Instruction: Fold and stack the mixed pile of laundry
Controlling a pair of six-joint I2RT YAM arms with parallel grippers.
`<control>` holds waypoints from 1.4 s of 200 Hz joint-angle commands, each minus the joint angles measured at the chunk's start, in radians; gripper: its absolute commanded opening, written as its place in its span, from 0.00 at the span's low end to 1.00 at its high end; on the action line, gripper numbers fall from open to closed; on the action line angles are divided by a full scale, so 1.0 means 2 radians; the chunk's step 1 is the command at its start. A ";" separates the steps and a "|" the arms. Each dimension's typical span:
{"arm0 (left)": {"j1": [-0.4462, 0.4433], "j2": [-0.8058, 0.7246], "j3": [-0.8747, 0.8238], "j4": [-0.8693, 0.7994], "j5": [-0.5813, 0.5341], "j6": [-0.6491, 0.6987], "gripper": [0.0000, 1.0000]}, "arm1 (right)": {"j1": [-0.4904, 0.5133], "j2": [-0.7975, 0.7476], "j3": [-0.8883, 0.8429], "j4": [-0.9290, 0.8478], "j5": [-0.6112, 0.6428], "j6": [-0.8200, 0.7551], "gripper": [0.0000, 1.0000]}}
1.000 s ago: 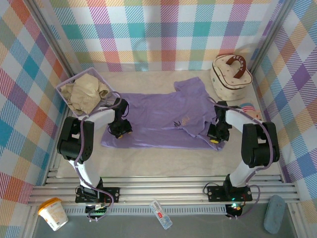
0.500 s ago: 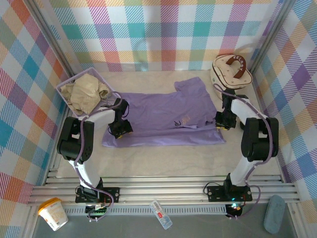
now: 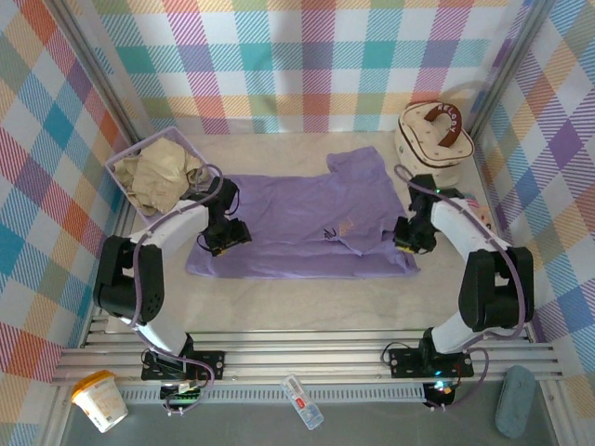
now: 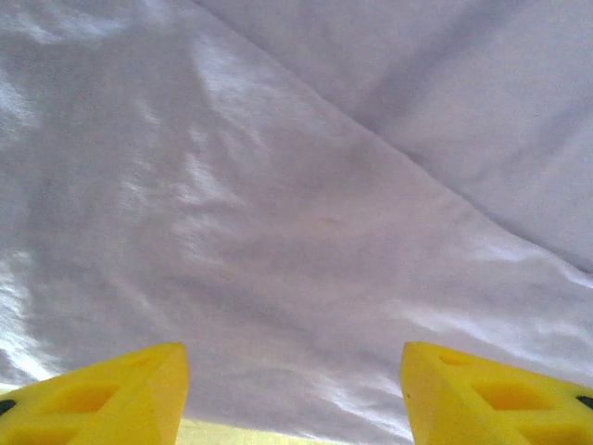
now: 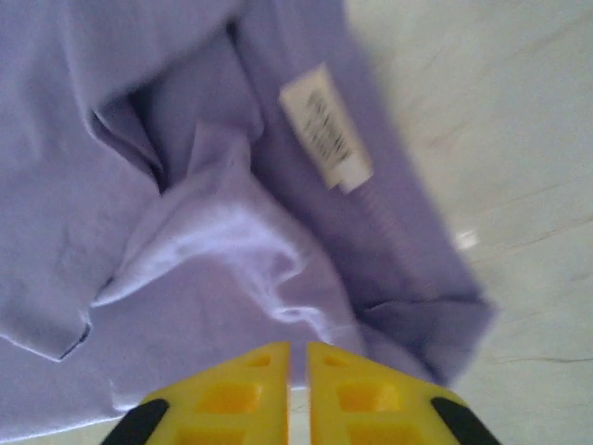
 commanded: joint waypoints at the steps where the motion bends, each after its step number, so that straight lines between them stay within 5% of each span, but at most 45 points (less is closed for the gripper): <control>1: -0.008 0.004 -0.025 0.019 0.016 -0.028 0.61 | -0.003 0.031 -0.038 0.033 -0.047 0.074 0.12; 66: -0.009 0.045 -0.084 0.054 -0.026 -0.032 0.60 | -0.073 0.037 -0.082 0.016 0.004 0.107 0.16; 119: -0.032 -0.019 -0.141 0.030 -0.013 -0.052 0.59 | -0.078 -0.001 -0.083 -0.014 0.007 0.086 0.21; 164: -0.036 -0.081 -0.068 -0.014 -0.041 -0.063 0.74 | 0.002 -0.049 0.009 -0.052 -0.038 0.061 0.63; 181: -0.035 -0.072 -0.034 -0.015 -0.055 -0.065 0.80 | 0.031 -0.046 0.016 -0.049 -0.072 0.088 0.67; 200: -0.032 -0.050 -0.008 -0.007 -0.066 -0.081 1.00 | 0.060 -0.044 0.004 -0.023 -0.099 0.130 0.70; 280: -0.028 0.004 0.044 0.027 -0.038 -0.111 1.00 | 0.088 -0.019 -0.071 0.146 -0.136 0.307 0.68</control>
